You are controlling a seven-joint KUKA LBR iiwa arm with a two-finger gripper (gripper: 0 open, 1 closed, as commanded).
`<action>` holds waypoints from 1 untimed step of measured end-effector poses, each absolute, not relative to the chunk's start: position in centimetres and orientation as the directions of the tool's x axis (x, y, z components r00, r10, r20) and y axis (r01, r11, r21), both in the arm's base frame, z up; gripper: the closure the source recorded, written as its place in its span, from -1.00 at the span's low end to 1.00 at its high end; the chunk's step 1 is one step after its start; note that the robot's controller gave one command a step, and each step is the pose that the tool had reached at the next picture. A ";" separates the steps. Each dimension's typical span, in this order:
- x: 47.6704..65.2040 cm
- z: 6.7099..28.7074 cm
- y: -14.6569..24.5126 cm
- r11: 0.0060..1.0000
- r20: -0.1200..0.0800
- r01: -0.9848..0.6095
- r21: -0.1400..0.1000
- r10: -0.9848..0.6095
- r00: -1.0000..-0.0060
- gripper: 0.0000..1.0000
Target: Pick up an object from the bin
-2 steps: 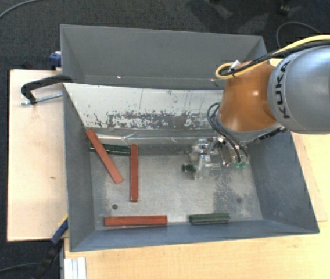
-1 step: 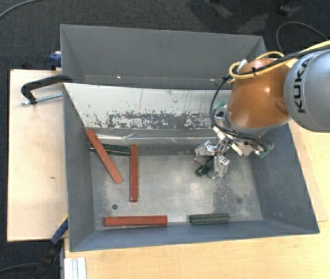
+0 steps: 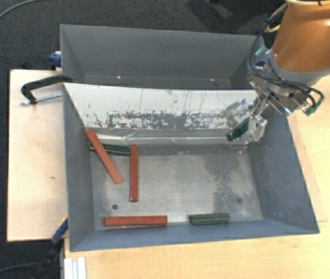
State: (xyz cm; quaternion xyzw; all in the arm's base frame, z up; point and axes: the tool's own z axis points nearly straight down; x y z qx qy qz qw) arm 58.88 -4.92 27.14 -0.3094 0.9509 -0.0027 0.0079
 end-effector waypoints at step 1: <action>59.3 35.1 -5.1 0.744 -0.012 -0.668 -0.011 -0.668 -0.744 1.00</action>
Offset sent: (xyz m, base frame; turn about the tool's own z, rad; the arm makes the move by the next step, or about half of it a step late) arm 0.0019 -0.0023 0.0732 -0.1050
